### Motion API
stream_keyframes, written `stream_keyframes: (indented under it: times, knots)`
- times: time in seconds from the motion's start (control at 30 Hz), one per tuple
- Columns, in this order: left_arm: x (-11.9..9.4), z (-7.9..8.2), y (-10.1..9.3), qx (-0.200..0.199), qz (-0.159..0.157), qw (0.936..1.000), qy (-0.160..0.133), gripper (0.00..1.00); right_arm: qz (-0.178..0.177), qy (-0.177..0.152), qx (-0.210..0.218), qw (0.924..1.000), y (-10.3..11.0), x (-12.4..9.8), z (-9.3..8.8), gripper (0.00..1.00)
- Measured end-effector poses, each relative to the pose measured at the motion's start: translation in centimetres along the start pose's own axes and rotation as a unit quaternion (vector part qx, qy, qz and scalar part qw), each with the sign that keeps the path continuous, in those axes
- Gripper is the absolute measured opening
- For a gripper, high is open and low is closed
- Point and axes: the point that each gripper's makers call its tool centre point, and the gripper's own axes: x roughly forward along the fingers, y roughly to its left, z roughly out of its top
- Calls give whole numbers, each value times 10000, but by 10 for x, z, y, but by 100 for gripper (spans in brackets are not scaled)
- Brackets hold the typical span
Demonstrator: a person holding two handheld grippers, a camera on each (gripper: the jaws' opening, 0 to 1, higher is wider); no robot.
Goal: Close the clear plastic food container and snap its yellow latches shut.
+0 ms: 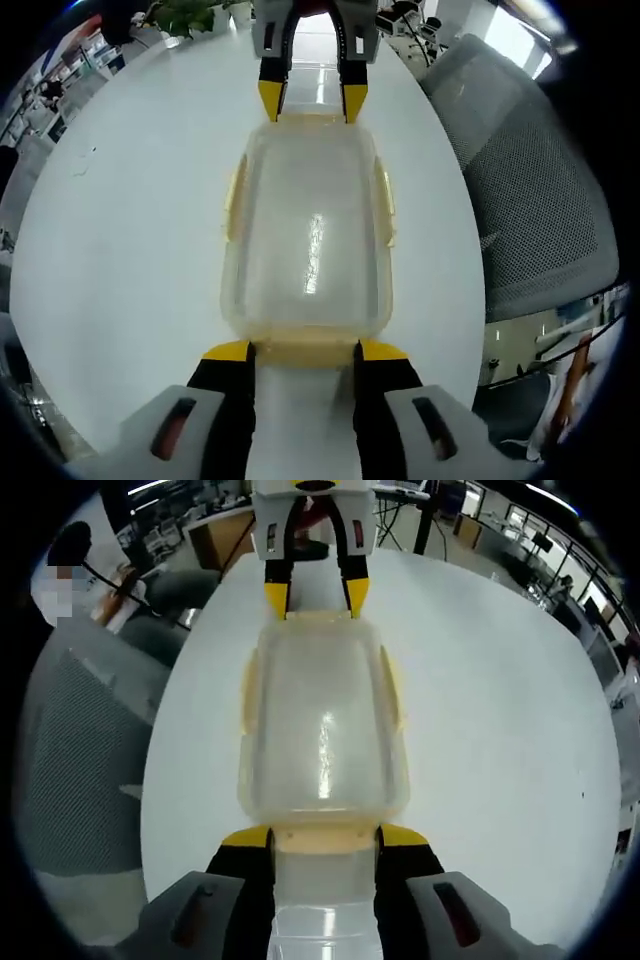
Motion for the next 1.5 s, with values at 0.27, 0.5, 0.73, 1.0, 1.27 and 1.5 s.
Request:
stream_keyframes:
  times: [0.27,0.5,0.73,1.0,1.27,1.5]
  knots:
    - [-13,8,1,1,-19,10000,-29,36,60,-56,6,10000,0,-14,3,37]
    - [-25,19,6,84,16,10000,-2,36,70,-52,43,10000,-4,-26,1,37]
    - [-39,27,15,140,80,9999,7,37,35,-95,51,9999,-11,-41,4,37]
    - [-49,33,19,83,75,9999,25,37,-9,-82,-1,10000,-17,-50,7,37]
    - [-48,40,16,82,47,10000,24,37,15,-49,-3,10000,-15,-55,1,37]
    - [-46,47,16,63,29,10000,22,37,17,-28,0,10000,-15,-58,-6,37]
